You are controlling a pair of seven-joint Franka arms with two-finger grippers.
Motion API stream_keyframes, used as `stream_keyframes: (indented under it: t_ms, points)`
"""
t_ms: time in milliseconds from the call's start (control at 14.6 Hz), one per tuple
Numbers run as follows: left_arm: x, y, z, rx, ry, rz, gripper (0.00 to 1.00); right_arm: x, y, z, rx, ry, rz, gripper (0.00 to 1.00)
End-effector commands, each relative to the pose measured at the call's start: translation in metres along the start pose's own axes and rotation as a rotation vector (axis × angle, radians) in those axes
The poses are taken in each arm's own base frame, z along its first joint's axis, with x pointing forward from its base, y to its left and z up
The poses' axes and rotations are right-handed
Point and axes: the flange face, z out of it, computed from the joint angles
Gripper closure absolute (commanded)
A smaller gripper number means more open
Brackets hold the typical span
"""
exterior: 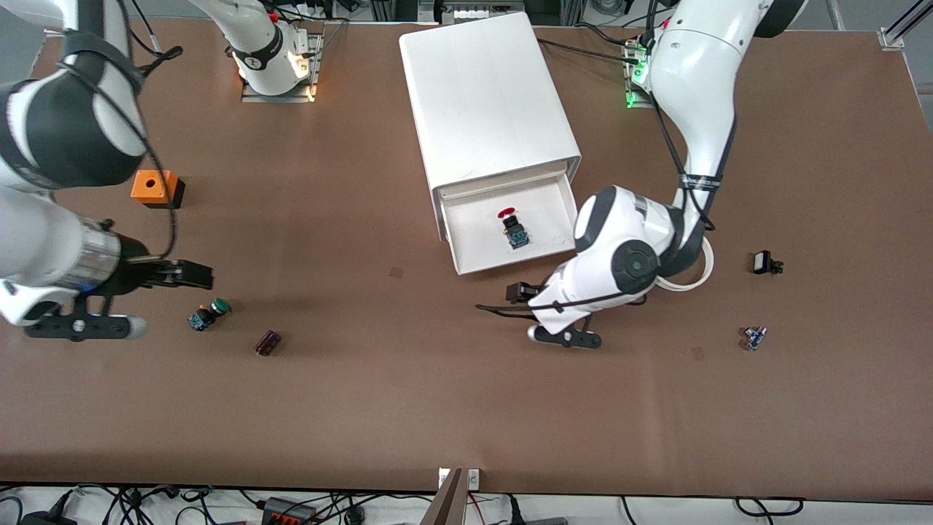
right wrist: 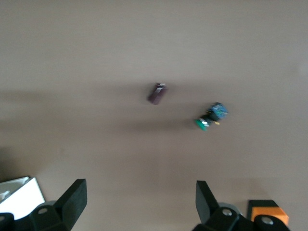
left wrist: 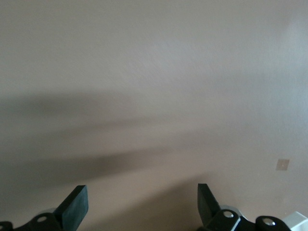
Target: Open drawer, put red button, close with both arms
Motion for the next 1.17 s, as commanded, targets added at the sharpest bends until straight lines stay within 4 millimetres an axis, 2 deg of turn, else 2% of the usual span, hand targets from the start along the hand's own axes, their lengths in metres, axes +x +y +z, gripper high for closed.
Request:
stream_keyframes:
  t_ms: [0,137,275,343,412,549,687,755,893,961,1099]
  points:
    - [-0.015,-0.006,0.019,0.012,-0.032,-0.076,0.0,-0.038,0.037,-0.027,-0.026,0.051,0.023,0.0]
    - [-0.029,0.006,0.021,0.004,-0.068,-0.16,0.0,-0.05,0.068,-0.04,-0.04,0.082,0.036,0.0]
    - [-0.044,0.011,0.016,0.033,-0.149,-0.245,0.0,-0.055,0.097,-0.048,-0.039,0.093,-0.034,0.0]
    - [-0.049,0.011,0.018,0.044,-0.181,-0.246,0.0,-0.057,0.104,-0.052,-0.043,0.098,-0.071,0.0]
    - [-0.054,0.014,0.023,0.047,-0.204,-0.248,0.0,-0.06,0.108,-0.058,-0.048,0.105,-0.084,0.0]
    - [-0.078,0.033,0.044,0.051,-0.278,-0.251,0.0,-0.062,0.113,-0.057,-0.058,0.092,-0.067,0.0]
    - [-0.089,0.033,0.043,0.068,-0.293,-0.28,0.0,-0.067,0.115,-0.056,-0.069,0.085,-0.062,0.0]
    - [-0.101,0.038,0.043,0.076,-0.304,-0.275,0.0,-0.068,0.111,-0.055,-0.071,0.081,-0.064,0.0]
    - [-0.118,0.034,0.041,0.094,-0.323,-0.273,0.0,-0.073,0.114,-0.054,-0.071,0.07,-0.061,0.0]
    - [-0.126,0.033,0.048,0.103,-0.339,-0.274,0.0,-0.076,0.113,-0.053,-0.07,0.064,-0.062,0.0]
    - [-0.14,0.05,0.05,0.108,-0.35,-0.288,0.0,-0.092,0.113,-0.045,-0.07,0.056,-0.062,0.0]
